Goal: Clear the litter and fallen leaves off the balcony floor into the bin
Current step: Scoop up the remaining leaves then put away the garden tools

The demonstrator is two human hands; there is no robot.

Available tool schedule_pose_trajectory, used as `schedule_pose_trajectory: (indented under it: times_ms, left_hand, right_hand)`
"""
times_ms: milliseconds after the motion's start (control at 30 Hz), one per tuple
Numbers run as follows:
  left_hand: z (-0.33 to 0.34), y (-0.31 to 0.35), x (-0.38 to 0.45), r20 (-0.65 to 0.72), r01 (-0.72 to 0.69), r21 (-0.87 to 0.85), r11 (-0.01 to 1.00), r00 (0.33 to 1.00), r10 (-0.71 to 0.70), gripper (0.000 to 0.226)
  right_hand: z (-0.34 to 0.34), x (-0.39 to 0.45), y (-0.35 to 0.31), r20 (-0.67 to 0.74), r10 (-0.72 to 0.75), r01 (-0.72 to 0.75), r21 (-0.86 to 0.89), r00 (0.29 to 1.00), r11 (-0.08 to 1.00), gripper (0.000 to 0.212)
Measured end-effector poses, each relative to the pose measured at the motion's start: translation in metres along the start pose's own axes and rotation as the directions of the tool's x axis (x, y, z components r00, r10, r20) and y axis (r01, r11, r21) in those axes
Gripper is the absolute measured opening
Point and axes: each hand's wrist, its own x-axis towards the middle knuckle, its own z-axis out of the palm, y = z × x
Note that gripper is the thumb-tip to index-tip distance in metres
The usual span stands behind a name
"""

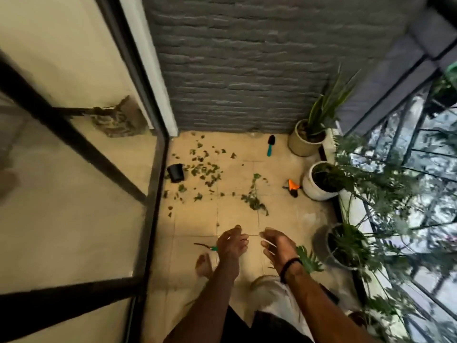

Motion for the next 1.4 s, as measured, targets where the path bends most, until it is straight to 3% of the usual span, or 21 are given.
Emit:
schedule_pose_trajectory:
  times_ms: [200,333,433,567,633,733,833,867,967,1033,1133,1200,1300,1333,1367,1400]
  left_hand:
    - [0.045,0.077,0.081,0.074,0.155,0.176,0.972,0.983,-0.170,0.013]
    - [0.047,0.107,0.177,-0.031,0.266,0.247,0.932,0.963,-0.267,0.026]
    - [0.028,0.099,0.288,-0.137,0.307,0.317,0.898,0.951,-0.277,0.027]
    - [-0.016,0.031,0.444,-0.209,0.331,0.450,0.829,0.942,-0.263,0.021]
    - [-0.042,-0.018,0.532,-0.168,0.343,0.556,0.757,0.938,-0.302,0.018]
    - [-0.077,-0.089,0.650,-0.067,0.300,0.768,0.566,0.916,-0.395,0.018]
    - [-0.088,-0.122,0.728,-0.020,0.178,0.923,0.341,0.907,-0.421,0.034]
    - [-0.087,-0.125,0.751,-0.005,0.162,0.940,0.300,0.886,-0.463,0.044]
    - [-0.070,-0.113,0.797,0.039,0.137,0.963,0.230,0.778,-0.627,0.056]
    - [-0.045,-0.094,0.825,0.109,0.112,0.951,0.287,0.750,-0.653,0.052]
    - [-0.001,-0.066,0.861,0.217,0.072,0.853,0.517,0.851,-0.478,0.048]
    - [0.022,-0.042,0.874,0.302,-0.079,0.824,0.561,0.900,-0.316,0.041]
    - [0.031,-0.006,0.879,0.458,-0.428,0.800,0.421,0.888,0.034,0.030]
    - [0.027,0.004,0.877,0.481,-0.526,0.783,0.332,0.850,0.213,0.033]
    - [0.020,0.012,0.876,0.478,-0.599,0.770,0.220,0.770,0.423,0.035]
    - [0.008,0.015,0.875,0.443,-0.629,0.768,0.121,0.658,0.609,0.035]
  right_hand:
    - [0.036,0.076,-0.072,-0.041,-0.037,0.035,-0.040,0.998,0.999,0.024]
    - [0.044,0.165,-0.102,-0.077,-0.037,0.025,-0.148,0.996,0.989,0.041]
    - [0.045,0.279,-0.094,-0.045,0.007,-0.018,-0.262,0.999,0.965,0.034]
    - [0.027,0.457,-0.053,-0.056,0.104,-0.118,-0.434,0.993,0.893,0.044]
    - [0.017,0.556,-0.018,-0.099,0.118,-0.153,-0.531,0.988,0.833,0.054]
    - [-0.006,0.674,0.031,-0.126,0.067,-0.142,-0.820,0.990,0.555,0.105]
    - [-0.041,0.759,0.079,-0.108,0.010,-0.105,-0.938,0.994,0.329,0.144]
    - [-0.044,0.776,0.089,-0.092,-0.032,-0.078,-0.947,0.995,0.311,0.146]
    - [-0.006,0.792,0.099,0.010,-0.231,0.089,-0.938,0.973,0.334,0.126]
    - [0.032,0.807,0.107,0.164,-0.292,0.251,-0.923,0.942,0.293,0.125]
    - [0.099,0.833,0.123,0.299,-0.369,0.416,-0.860,0.880,0.296,0.112]
    - [0.136,0.847,0.120,0.417,-0.362,0.519,-0.816,0.834,0.254,0.102]
    - [0.136,0.864,0.078,0.551,-0.299,0.624,-0.724,0.779,0.294,0.108]
    - [0.124,0.868,0.060,0.533,-0.365,0.637,-0.714,0.763,0.291,0.100]
    - [0.108,0.873,0.041,0.469,-0.506,0.648,-0.715,0.723,0.263,0.086]
    - [0.087,0.883,0.028,0.375,-0.672,0.643,-0.739,0.639,0.200,0.072]
